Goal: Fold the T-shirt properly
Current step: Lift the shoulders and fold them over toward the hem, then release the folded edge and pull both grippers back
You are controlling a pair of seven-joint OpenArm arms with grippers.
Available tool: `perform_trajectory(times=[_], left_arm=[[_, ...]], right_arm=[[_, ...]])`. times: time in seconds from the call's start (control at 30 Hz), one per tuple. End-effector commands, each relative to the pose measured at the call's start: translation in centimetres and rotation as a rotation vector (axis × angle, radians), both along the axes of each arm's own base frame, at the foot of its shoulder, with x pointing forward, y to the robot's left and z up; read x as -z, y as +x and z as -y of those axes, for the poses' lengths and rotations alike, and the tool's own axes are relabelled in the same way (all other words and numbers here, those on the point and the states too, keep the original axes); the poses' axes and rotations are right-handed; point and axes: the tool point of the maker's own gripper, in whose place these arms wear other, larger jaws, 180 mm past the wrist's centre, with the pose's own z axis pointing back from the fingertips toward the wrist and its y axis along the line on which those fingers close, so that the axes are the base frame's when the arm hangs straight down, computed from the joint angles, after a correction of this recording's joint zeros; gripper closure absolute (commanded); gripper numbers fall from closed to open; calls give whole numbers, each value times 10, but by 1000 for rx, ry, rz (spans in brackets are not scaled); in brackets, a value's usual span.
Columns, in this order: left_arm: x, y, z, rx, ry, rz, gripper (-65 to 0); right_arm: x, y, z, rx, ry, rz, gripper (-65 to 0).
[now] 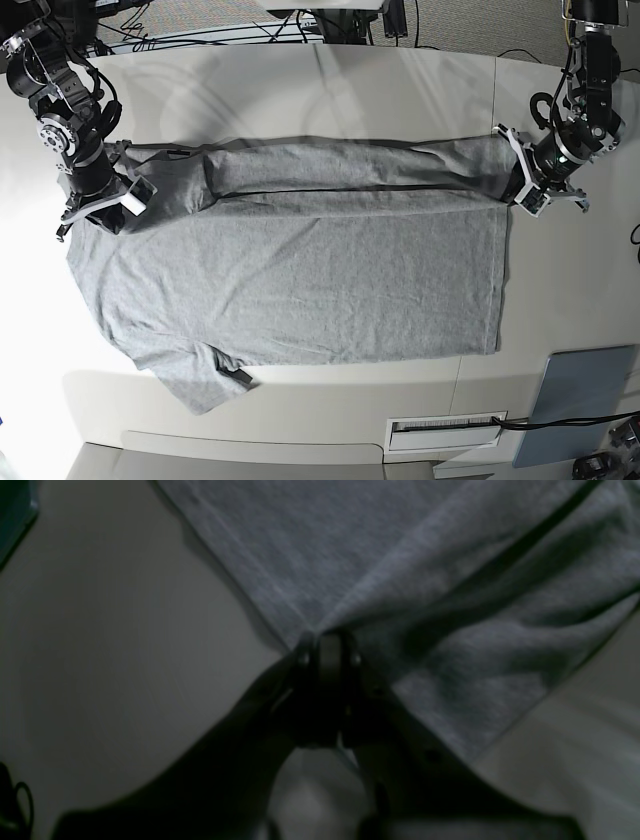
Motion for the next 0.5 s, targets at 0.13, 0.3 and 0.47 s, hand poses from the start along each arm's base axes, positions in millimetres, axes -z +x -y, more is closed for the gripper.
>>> perform_trajectory(times=[0.13, 0.3, 0.47], left_arm=[[-7, 6, -8, -10, 6, 21, 0], [-8, 6, -7, -13, -6, 21, -129], [-12, 13, -15, -91, -25, 51, -348]], right_arm=[[-14, 7, 8, 17, -26, 40, 0], [-12, 6, 8, 30, -1, 27, -231], [-16, 8, 10, 46, 6, 52, -254]])
